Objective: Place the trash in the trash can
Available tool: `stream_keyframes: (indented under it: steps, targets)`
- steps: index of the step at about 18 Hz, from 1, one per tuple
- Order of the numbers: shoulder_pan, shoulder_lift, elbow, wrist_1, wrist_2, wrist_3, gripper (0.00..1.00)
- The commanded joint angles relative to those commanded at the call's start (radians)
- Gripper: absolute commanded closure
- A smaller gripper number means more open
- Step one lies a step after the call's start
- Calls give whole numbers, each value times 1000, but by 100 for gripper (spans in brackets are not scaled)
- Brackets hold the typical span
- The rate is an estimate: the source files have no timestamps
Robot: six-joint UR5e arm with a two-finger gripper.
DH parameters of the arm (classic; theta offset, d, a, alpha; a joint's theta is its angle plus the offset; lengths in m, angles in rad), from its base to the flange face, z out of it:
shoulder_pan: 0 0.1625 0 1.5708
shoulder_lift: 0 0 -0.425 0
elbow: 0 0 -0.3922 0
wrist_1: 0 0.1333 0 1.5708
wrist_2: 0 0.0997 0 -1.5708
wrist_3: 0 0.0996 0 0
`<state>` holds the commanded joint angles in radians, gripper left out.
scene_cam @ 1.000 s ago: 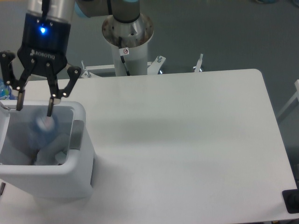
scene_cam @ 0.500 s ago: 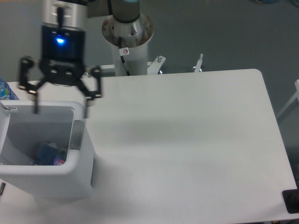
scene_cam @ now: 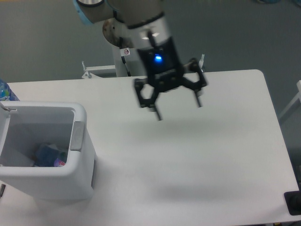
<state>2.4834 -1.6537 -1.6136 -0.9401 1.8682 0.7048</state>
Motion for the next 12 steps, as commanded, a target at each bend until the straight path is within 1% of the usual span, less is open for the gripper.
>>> stream_keyframes:
  steps: [2, 4, 5, 6, 8, 12]
  targets:
    - [34, 31, -8, -52, 5, 99, 0]
    - [60, 55, -6, -123, 3, 191, 0]
    - [71, 67, -8, -140, -1, 240, 0]
    - [87, 75, -9, -154, -6, 275, 0]
    - [98, 81, -11, -174, -6, 295, 0]
    - [100, 81, -11, -174, -24, 294, 0]
